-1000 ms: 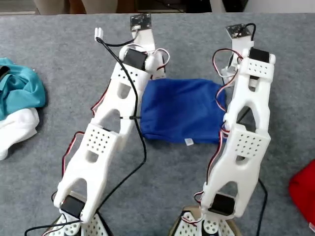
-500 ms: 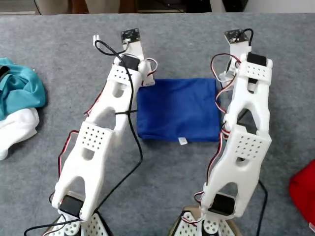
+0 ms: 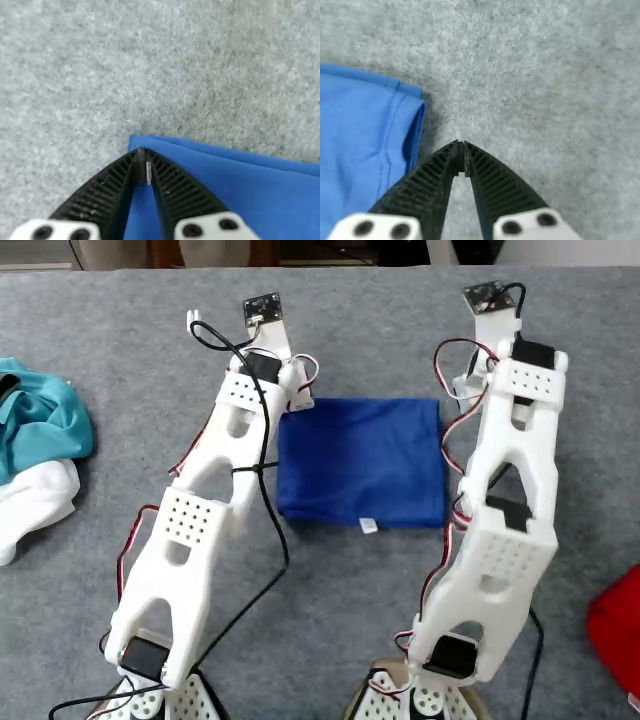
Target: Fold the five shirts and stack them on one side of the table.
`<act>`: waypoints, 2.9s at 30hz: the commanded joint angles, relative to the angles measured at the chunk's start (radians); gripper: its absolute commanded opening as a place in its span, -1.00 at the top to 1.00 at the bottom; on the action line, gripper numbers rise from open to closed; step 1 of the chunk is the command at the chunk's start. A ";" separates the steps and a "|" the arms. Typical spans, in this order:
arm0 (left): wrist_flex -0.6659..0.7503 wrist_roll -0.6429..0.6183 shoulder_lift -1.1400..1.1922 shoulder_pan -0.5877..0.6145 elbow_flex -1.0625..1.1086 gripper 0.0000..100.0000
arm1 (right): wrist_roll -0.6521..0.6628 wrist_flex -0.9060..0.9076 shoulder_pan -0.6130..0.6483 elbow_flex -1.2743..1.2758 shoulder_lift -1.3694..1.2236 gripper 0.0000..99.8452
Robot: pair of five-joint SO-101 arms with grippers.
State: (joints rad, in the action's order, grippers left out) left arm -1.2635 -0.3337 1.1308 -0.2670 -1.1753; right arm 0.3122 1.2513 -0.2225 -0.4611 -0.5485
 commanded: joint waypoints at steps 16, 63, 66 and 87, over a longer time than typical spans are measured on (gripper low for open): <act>-0.347 0.005 0.056 0.052 -0.333 0.96 | 0.008 -0.278 0.189 0.325 0.087 0.98; -0.327 0.080 0.194 0.035 -0.479 0.96 | -0.011 0.247 0.125 -0.639 -0.512 0.99; -0.328 0.080 0.196 0.035 -0.480 0.96 | -0.011 0.255 0.120 -0.659 -0.513 0.99; -0.052 0.018 0.128 -0.006 -0.298 0.96 | -0.044 0.261 0.113 -0.690 -0.553 0.99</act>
State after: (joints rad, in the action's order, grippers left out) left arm -1.3602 -0.2785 1.2720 -0.2915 -1.5205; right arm 0.2739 1.5228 -0.1074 -1.1086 -1.0994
